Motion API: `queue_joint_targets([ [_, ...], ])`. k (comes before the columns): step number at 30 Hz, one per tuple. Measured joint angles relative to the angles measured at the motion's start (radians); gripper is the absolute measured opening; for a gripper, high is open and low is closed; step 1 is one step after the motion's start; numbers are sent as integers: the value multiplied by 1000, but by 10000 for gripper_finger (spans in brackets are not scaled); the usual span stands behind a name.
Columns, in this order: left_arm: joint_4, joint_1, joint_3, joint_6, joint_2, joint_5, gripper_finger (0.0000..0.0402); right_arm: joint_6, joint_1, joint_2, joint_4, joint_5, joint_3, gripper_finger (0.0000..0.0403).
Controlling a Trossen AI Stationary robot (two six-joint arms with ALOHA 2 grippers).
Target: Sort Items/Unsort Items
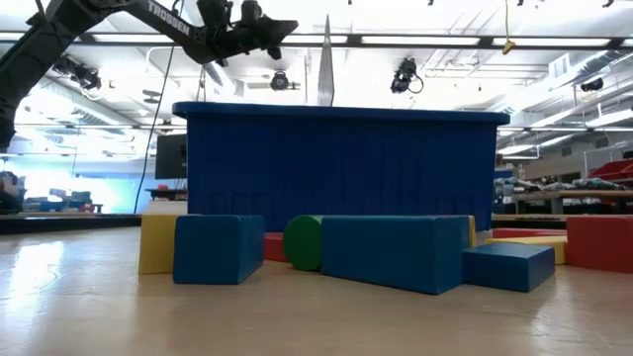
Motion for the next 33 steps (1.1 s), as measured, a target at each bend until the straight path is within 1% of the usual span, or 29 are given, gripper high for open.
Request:
queue_joint_targets([
  [2,-1,0,0,-47,0,-9,0,55,-96,17,-55,-64,28,0],
  [4,0,0,0,-126,0,-47,0,147,-177,49,-98,-128,65,0],
  [8,-3,-2,0,-295,-7,-150,0,310,-268,117,-218,-219,200,0],
  [10,-4,-2,0,-363,-25,-199,0,364,-278,158,-285,-249,295,0],
  [14,2,-14,0,-439,-80,-229,0,422,-249,247,-391,-283,520,0],
  [17,-9,-37,0,-461,-126,-247,0,455,-218,307,-456,-286,689,0],
  [19,-53,-52,0,-465,-163,-263,0,488,-202,349,-500,-285,791,0],
  [20,-98,-58,0,-462,-183,-269,0,509,-195,372,-523,-284,840,0],
  [21,-145,-66,0,-447,-201,-273,0,531,-186,384,-517,-281,852,0],
  [22,-204,-76,0,-416,-222,-277,0,561,-175,376,-480,-279,830,0],
  [24,-337,-86,1,-338,-262,-285,0,601,-163,375,-465,-280,813,0],
  [26,-479,-97,1,-225,-302,-293,0,605,-144,386,-485,-272,826,0],
  [29,-704,-98,1,-72,-354,-342,0,582,-107,422,-482,-255,844,0],
  [33,-952,-96,1,72,-389,-366,0,570,-72,477,-424,-260,847,0],
])
